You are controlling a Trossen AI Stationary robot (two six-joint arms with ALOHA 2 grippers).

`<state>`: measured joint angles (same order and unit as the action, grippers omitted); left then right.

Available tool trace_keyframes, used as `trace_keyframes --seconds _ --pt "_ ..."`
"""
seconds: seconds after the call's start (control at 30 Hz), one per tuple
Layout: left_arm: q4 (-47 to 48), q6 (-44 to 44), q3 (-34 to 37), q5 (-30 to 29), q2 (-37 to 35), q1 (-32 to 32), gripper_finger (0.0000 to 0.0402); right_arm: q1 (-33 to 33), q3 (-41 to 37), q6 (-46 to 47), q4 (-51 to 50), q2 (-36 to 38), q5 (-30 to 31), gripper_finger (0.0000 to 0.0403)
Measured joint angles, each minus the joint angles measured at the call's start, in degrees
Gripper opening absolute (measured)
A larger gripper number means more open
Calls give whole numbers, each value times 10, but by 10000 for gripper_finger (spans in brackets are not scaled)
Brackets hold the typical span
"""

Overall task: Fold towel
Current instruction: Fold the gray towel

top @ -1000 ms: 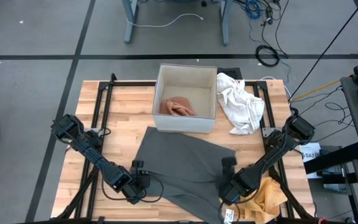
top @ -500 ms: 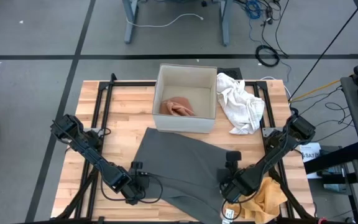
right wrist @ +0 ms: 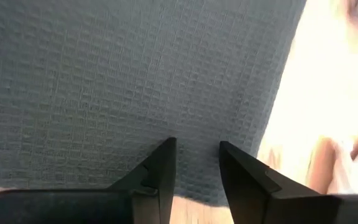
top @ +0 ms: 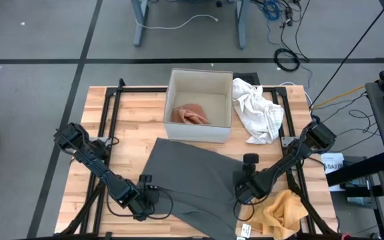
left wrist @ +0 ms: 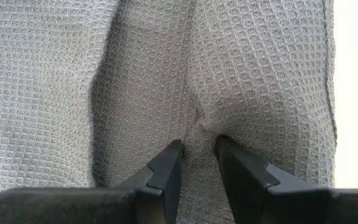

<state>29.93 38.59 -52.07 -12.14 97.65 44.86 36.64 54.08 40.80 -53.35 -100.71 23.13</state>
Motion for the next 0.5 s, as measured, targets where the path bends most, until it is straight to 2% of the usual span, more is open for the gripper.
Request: trace_keyframes --seconds 0.3,0.5 --pt "0 0 0 0 0 0 113 -2 -7 28 -89 0 -25 86" --pt "0 0 0 0 0 0 113 -2 -3 34 -88 17 -23 84"
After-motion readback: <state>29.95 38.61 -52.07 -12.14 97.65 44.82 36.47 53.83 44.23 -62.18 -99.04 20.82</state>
